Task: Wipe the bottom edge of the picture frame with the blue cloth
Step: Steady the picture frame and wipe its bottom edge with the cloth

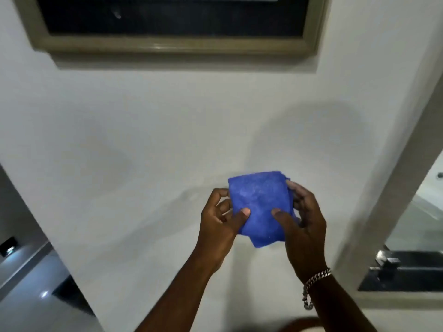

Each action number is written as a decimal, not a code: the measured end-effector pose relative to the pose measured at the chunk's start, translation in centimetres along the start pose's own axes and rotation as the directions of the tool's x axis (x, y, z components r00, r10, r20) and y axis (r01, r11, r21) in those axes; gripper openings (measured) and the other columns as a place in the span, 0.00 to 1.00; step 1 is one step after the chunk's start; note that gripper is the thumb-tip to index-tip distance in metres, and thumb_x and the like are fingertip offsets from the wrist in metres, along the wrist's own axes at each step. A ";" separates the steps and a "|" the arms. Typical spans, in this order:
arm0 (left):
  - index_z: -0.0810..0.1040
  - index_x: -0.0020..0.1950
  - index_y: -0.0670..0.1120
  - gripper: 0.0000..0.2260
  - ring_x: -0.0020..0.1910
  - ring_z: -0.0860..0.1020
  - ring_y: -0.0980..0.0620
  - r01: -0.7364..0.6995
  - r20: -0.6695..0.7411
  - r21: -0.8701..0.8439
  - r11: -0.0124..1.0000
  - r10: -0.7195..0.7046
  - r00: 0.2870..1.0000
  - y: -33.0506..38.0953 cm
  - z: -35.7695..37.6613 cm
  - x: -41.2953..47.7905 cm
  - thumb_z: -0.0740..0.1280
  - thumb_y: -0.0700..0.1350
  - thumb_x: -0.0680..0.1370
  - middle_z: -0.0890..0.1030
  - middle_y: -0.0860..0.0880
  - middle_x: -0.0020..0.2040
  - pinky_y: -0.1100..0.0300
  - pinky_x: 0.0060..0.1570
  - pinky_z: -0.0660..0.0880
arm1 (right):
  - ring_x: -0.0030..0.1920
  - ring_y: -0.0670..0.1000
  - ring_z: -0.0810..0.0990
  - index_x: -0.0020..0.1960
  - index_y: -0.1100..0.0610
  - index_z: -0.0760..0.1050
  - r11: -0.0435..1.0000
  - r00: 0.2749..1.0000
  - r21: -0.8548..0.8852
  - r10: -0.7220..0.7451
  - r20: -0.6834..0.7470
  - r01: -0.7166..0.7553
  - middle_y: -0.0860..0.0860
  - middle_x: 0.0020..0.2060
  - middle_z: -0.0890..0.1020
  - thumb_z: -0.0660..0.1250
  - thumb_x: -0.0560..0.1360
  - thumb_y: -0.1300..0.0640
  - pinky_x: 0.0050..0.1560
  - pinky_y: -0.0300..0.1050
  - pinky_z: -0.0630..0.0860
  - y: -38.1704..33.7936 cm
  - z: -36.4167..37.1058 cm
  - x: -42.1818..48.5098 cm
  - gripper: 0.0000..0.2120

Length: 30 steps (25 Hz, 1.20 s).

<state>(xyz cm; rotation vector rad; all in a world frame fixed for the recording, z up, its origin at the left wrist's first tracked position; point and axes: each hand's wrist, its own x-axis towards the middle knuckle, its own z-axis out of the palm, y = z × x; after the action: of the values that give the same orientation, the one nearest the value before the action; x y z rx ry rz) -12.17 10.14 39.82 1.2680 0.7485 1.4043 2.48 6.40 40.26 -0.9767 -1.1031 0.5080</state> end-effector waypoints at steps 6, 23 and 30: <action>0.76 0.53 0.47 0.12 0.48 0.82 0.46 -0.488 0.183 0.283 0.826 0.453 0.872 14.5 0.9 6.2 0.72 0.35 0.73 0.82 0.44 0.52 0.54 0.48 0.81 | 0.63 0.35 0.73 0.69 0.49 0.68 0.947 0.940 0.061 -0.304 -0.154 0.316 0.39 0.64 0.74 0.73 0.72 0.64 0.62 0.34 0.77 -10.8 6.5 8.1 0.29; 0.51 0.79 0.52 0.27 0.80 0.49 0.44 -0.335 0.793 0.600 -0.727 0.485 0.369 35.2 -12.6 21.8 0.46 0.57 0.81 0.53 0.45 0.81 0.42 0.76 0.50 | 0.75 0.62 0.64 0.69 0.53 0.73 0.301 0.537 -0.826 -0.844 0.003 0.478 0.58 0.71 0.72 0.60 0.78 0.44 0.72 0.71 0.60 -8.7 14.3 16.3 0.23; 0.45 0.80 0.51 0.31 0.80 0.47 0.45 -0.276 0.762 0.646 -0.712 0.576 0.298 36.6 -12.5 23.8 0.45 0.62 0.79 0.49 0.44 0.81 0.41 0.77 0.48 | 0.76 0.62 0.61 0.68 0.53 0.73 0.350 0.448 -0.808 -0.886 -0.121 0.473 0.59 0.71 0.72 0.59 0.78 0.42 0.74 0.72 0.56 -8.3 19.1 17.3 0.23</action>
<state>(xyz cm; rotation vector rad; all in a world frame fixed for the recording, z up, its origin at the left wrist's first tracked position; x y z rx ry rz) -31.81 25.93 77.60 3.6380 1.4799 1.8471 -8.93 23.05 58.40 -1.0120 -1.0461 -1.0126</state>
